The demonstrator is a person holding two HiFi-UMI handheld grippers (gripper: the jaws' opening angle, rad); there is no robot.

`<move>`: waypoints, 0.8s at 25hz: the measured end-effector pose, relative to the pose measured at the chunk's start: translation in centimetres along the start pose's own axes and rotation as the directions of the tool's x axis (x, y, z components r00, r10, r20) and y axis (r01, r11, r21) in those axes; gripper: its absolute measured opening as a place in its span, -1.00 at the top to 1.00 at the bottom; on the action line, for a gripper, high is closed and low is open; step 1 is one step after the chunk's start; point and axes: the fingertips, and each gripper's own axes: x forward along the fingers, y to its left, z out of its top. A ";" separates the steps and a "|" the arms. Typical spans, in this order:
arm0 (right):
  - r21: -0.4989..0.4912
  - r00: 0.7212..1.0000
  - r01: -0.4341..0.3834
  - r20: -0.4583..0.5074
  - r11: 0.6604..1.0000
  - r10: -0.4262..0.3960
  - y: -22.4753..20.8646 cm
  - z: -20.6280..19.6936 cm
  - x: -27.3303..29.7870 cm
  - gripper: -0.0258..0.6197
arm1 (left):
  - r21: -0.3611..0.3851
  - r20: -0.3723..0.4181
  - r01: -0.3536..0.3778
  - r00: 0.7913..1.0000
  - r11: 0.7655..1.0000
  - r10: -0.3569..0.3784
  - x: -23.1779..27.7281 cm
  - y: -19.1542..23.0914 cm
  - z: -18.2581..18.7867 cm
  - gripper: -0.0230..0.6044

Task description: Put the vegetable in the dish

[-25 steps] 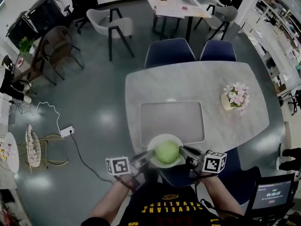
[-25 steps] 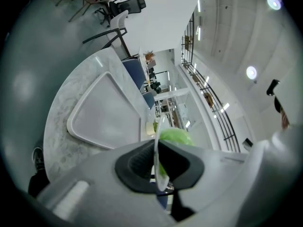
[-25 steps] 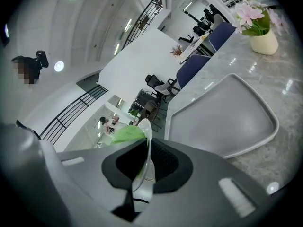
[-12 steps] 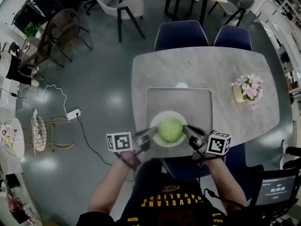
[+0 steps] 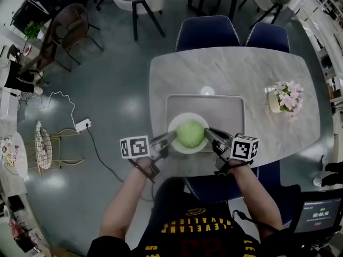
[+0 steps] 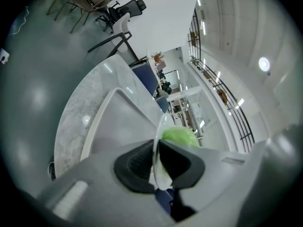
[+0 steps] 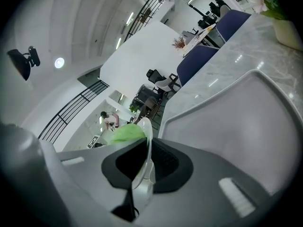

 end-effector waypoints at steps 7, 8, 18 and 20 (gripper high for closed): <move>0.000 0.999 0.020 -0.034 1.000 -0.020 -1.8 0.4 1.6 0.82 | 0.027 -0.027 -0.073 0.997 0.997 0.074 1.2 2.3 0.9 0.80; 0.003 0.999 0.025 -0.039 1.000 -0.025 -2.1 0.5 1.8 0.82 | 0.025 -0.031 -0.083 0.996 0.996 0.083 1.4 2.7 1.0 0.79; -0.012 0.991 0.100 -0.092 0.995 -0.100 -5.8 0.1 2.6 0.80 | 0.054 -0.128 -0.216 0.967 0.975 0.221 3.9 5.9 1.1 0.74; -0.004 0.990 0.105 -0.092 0.994 -0.105 -6.3 0.2 2.9 0.81 | 0.066 -0.142 -0.230 0.961 0.971 0.237 4.2 6.5 1.3 0.73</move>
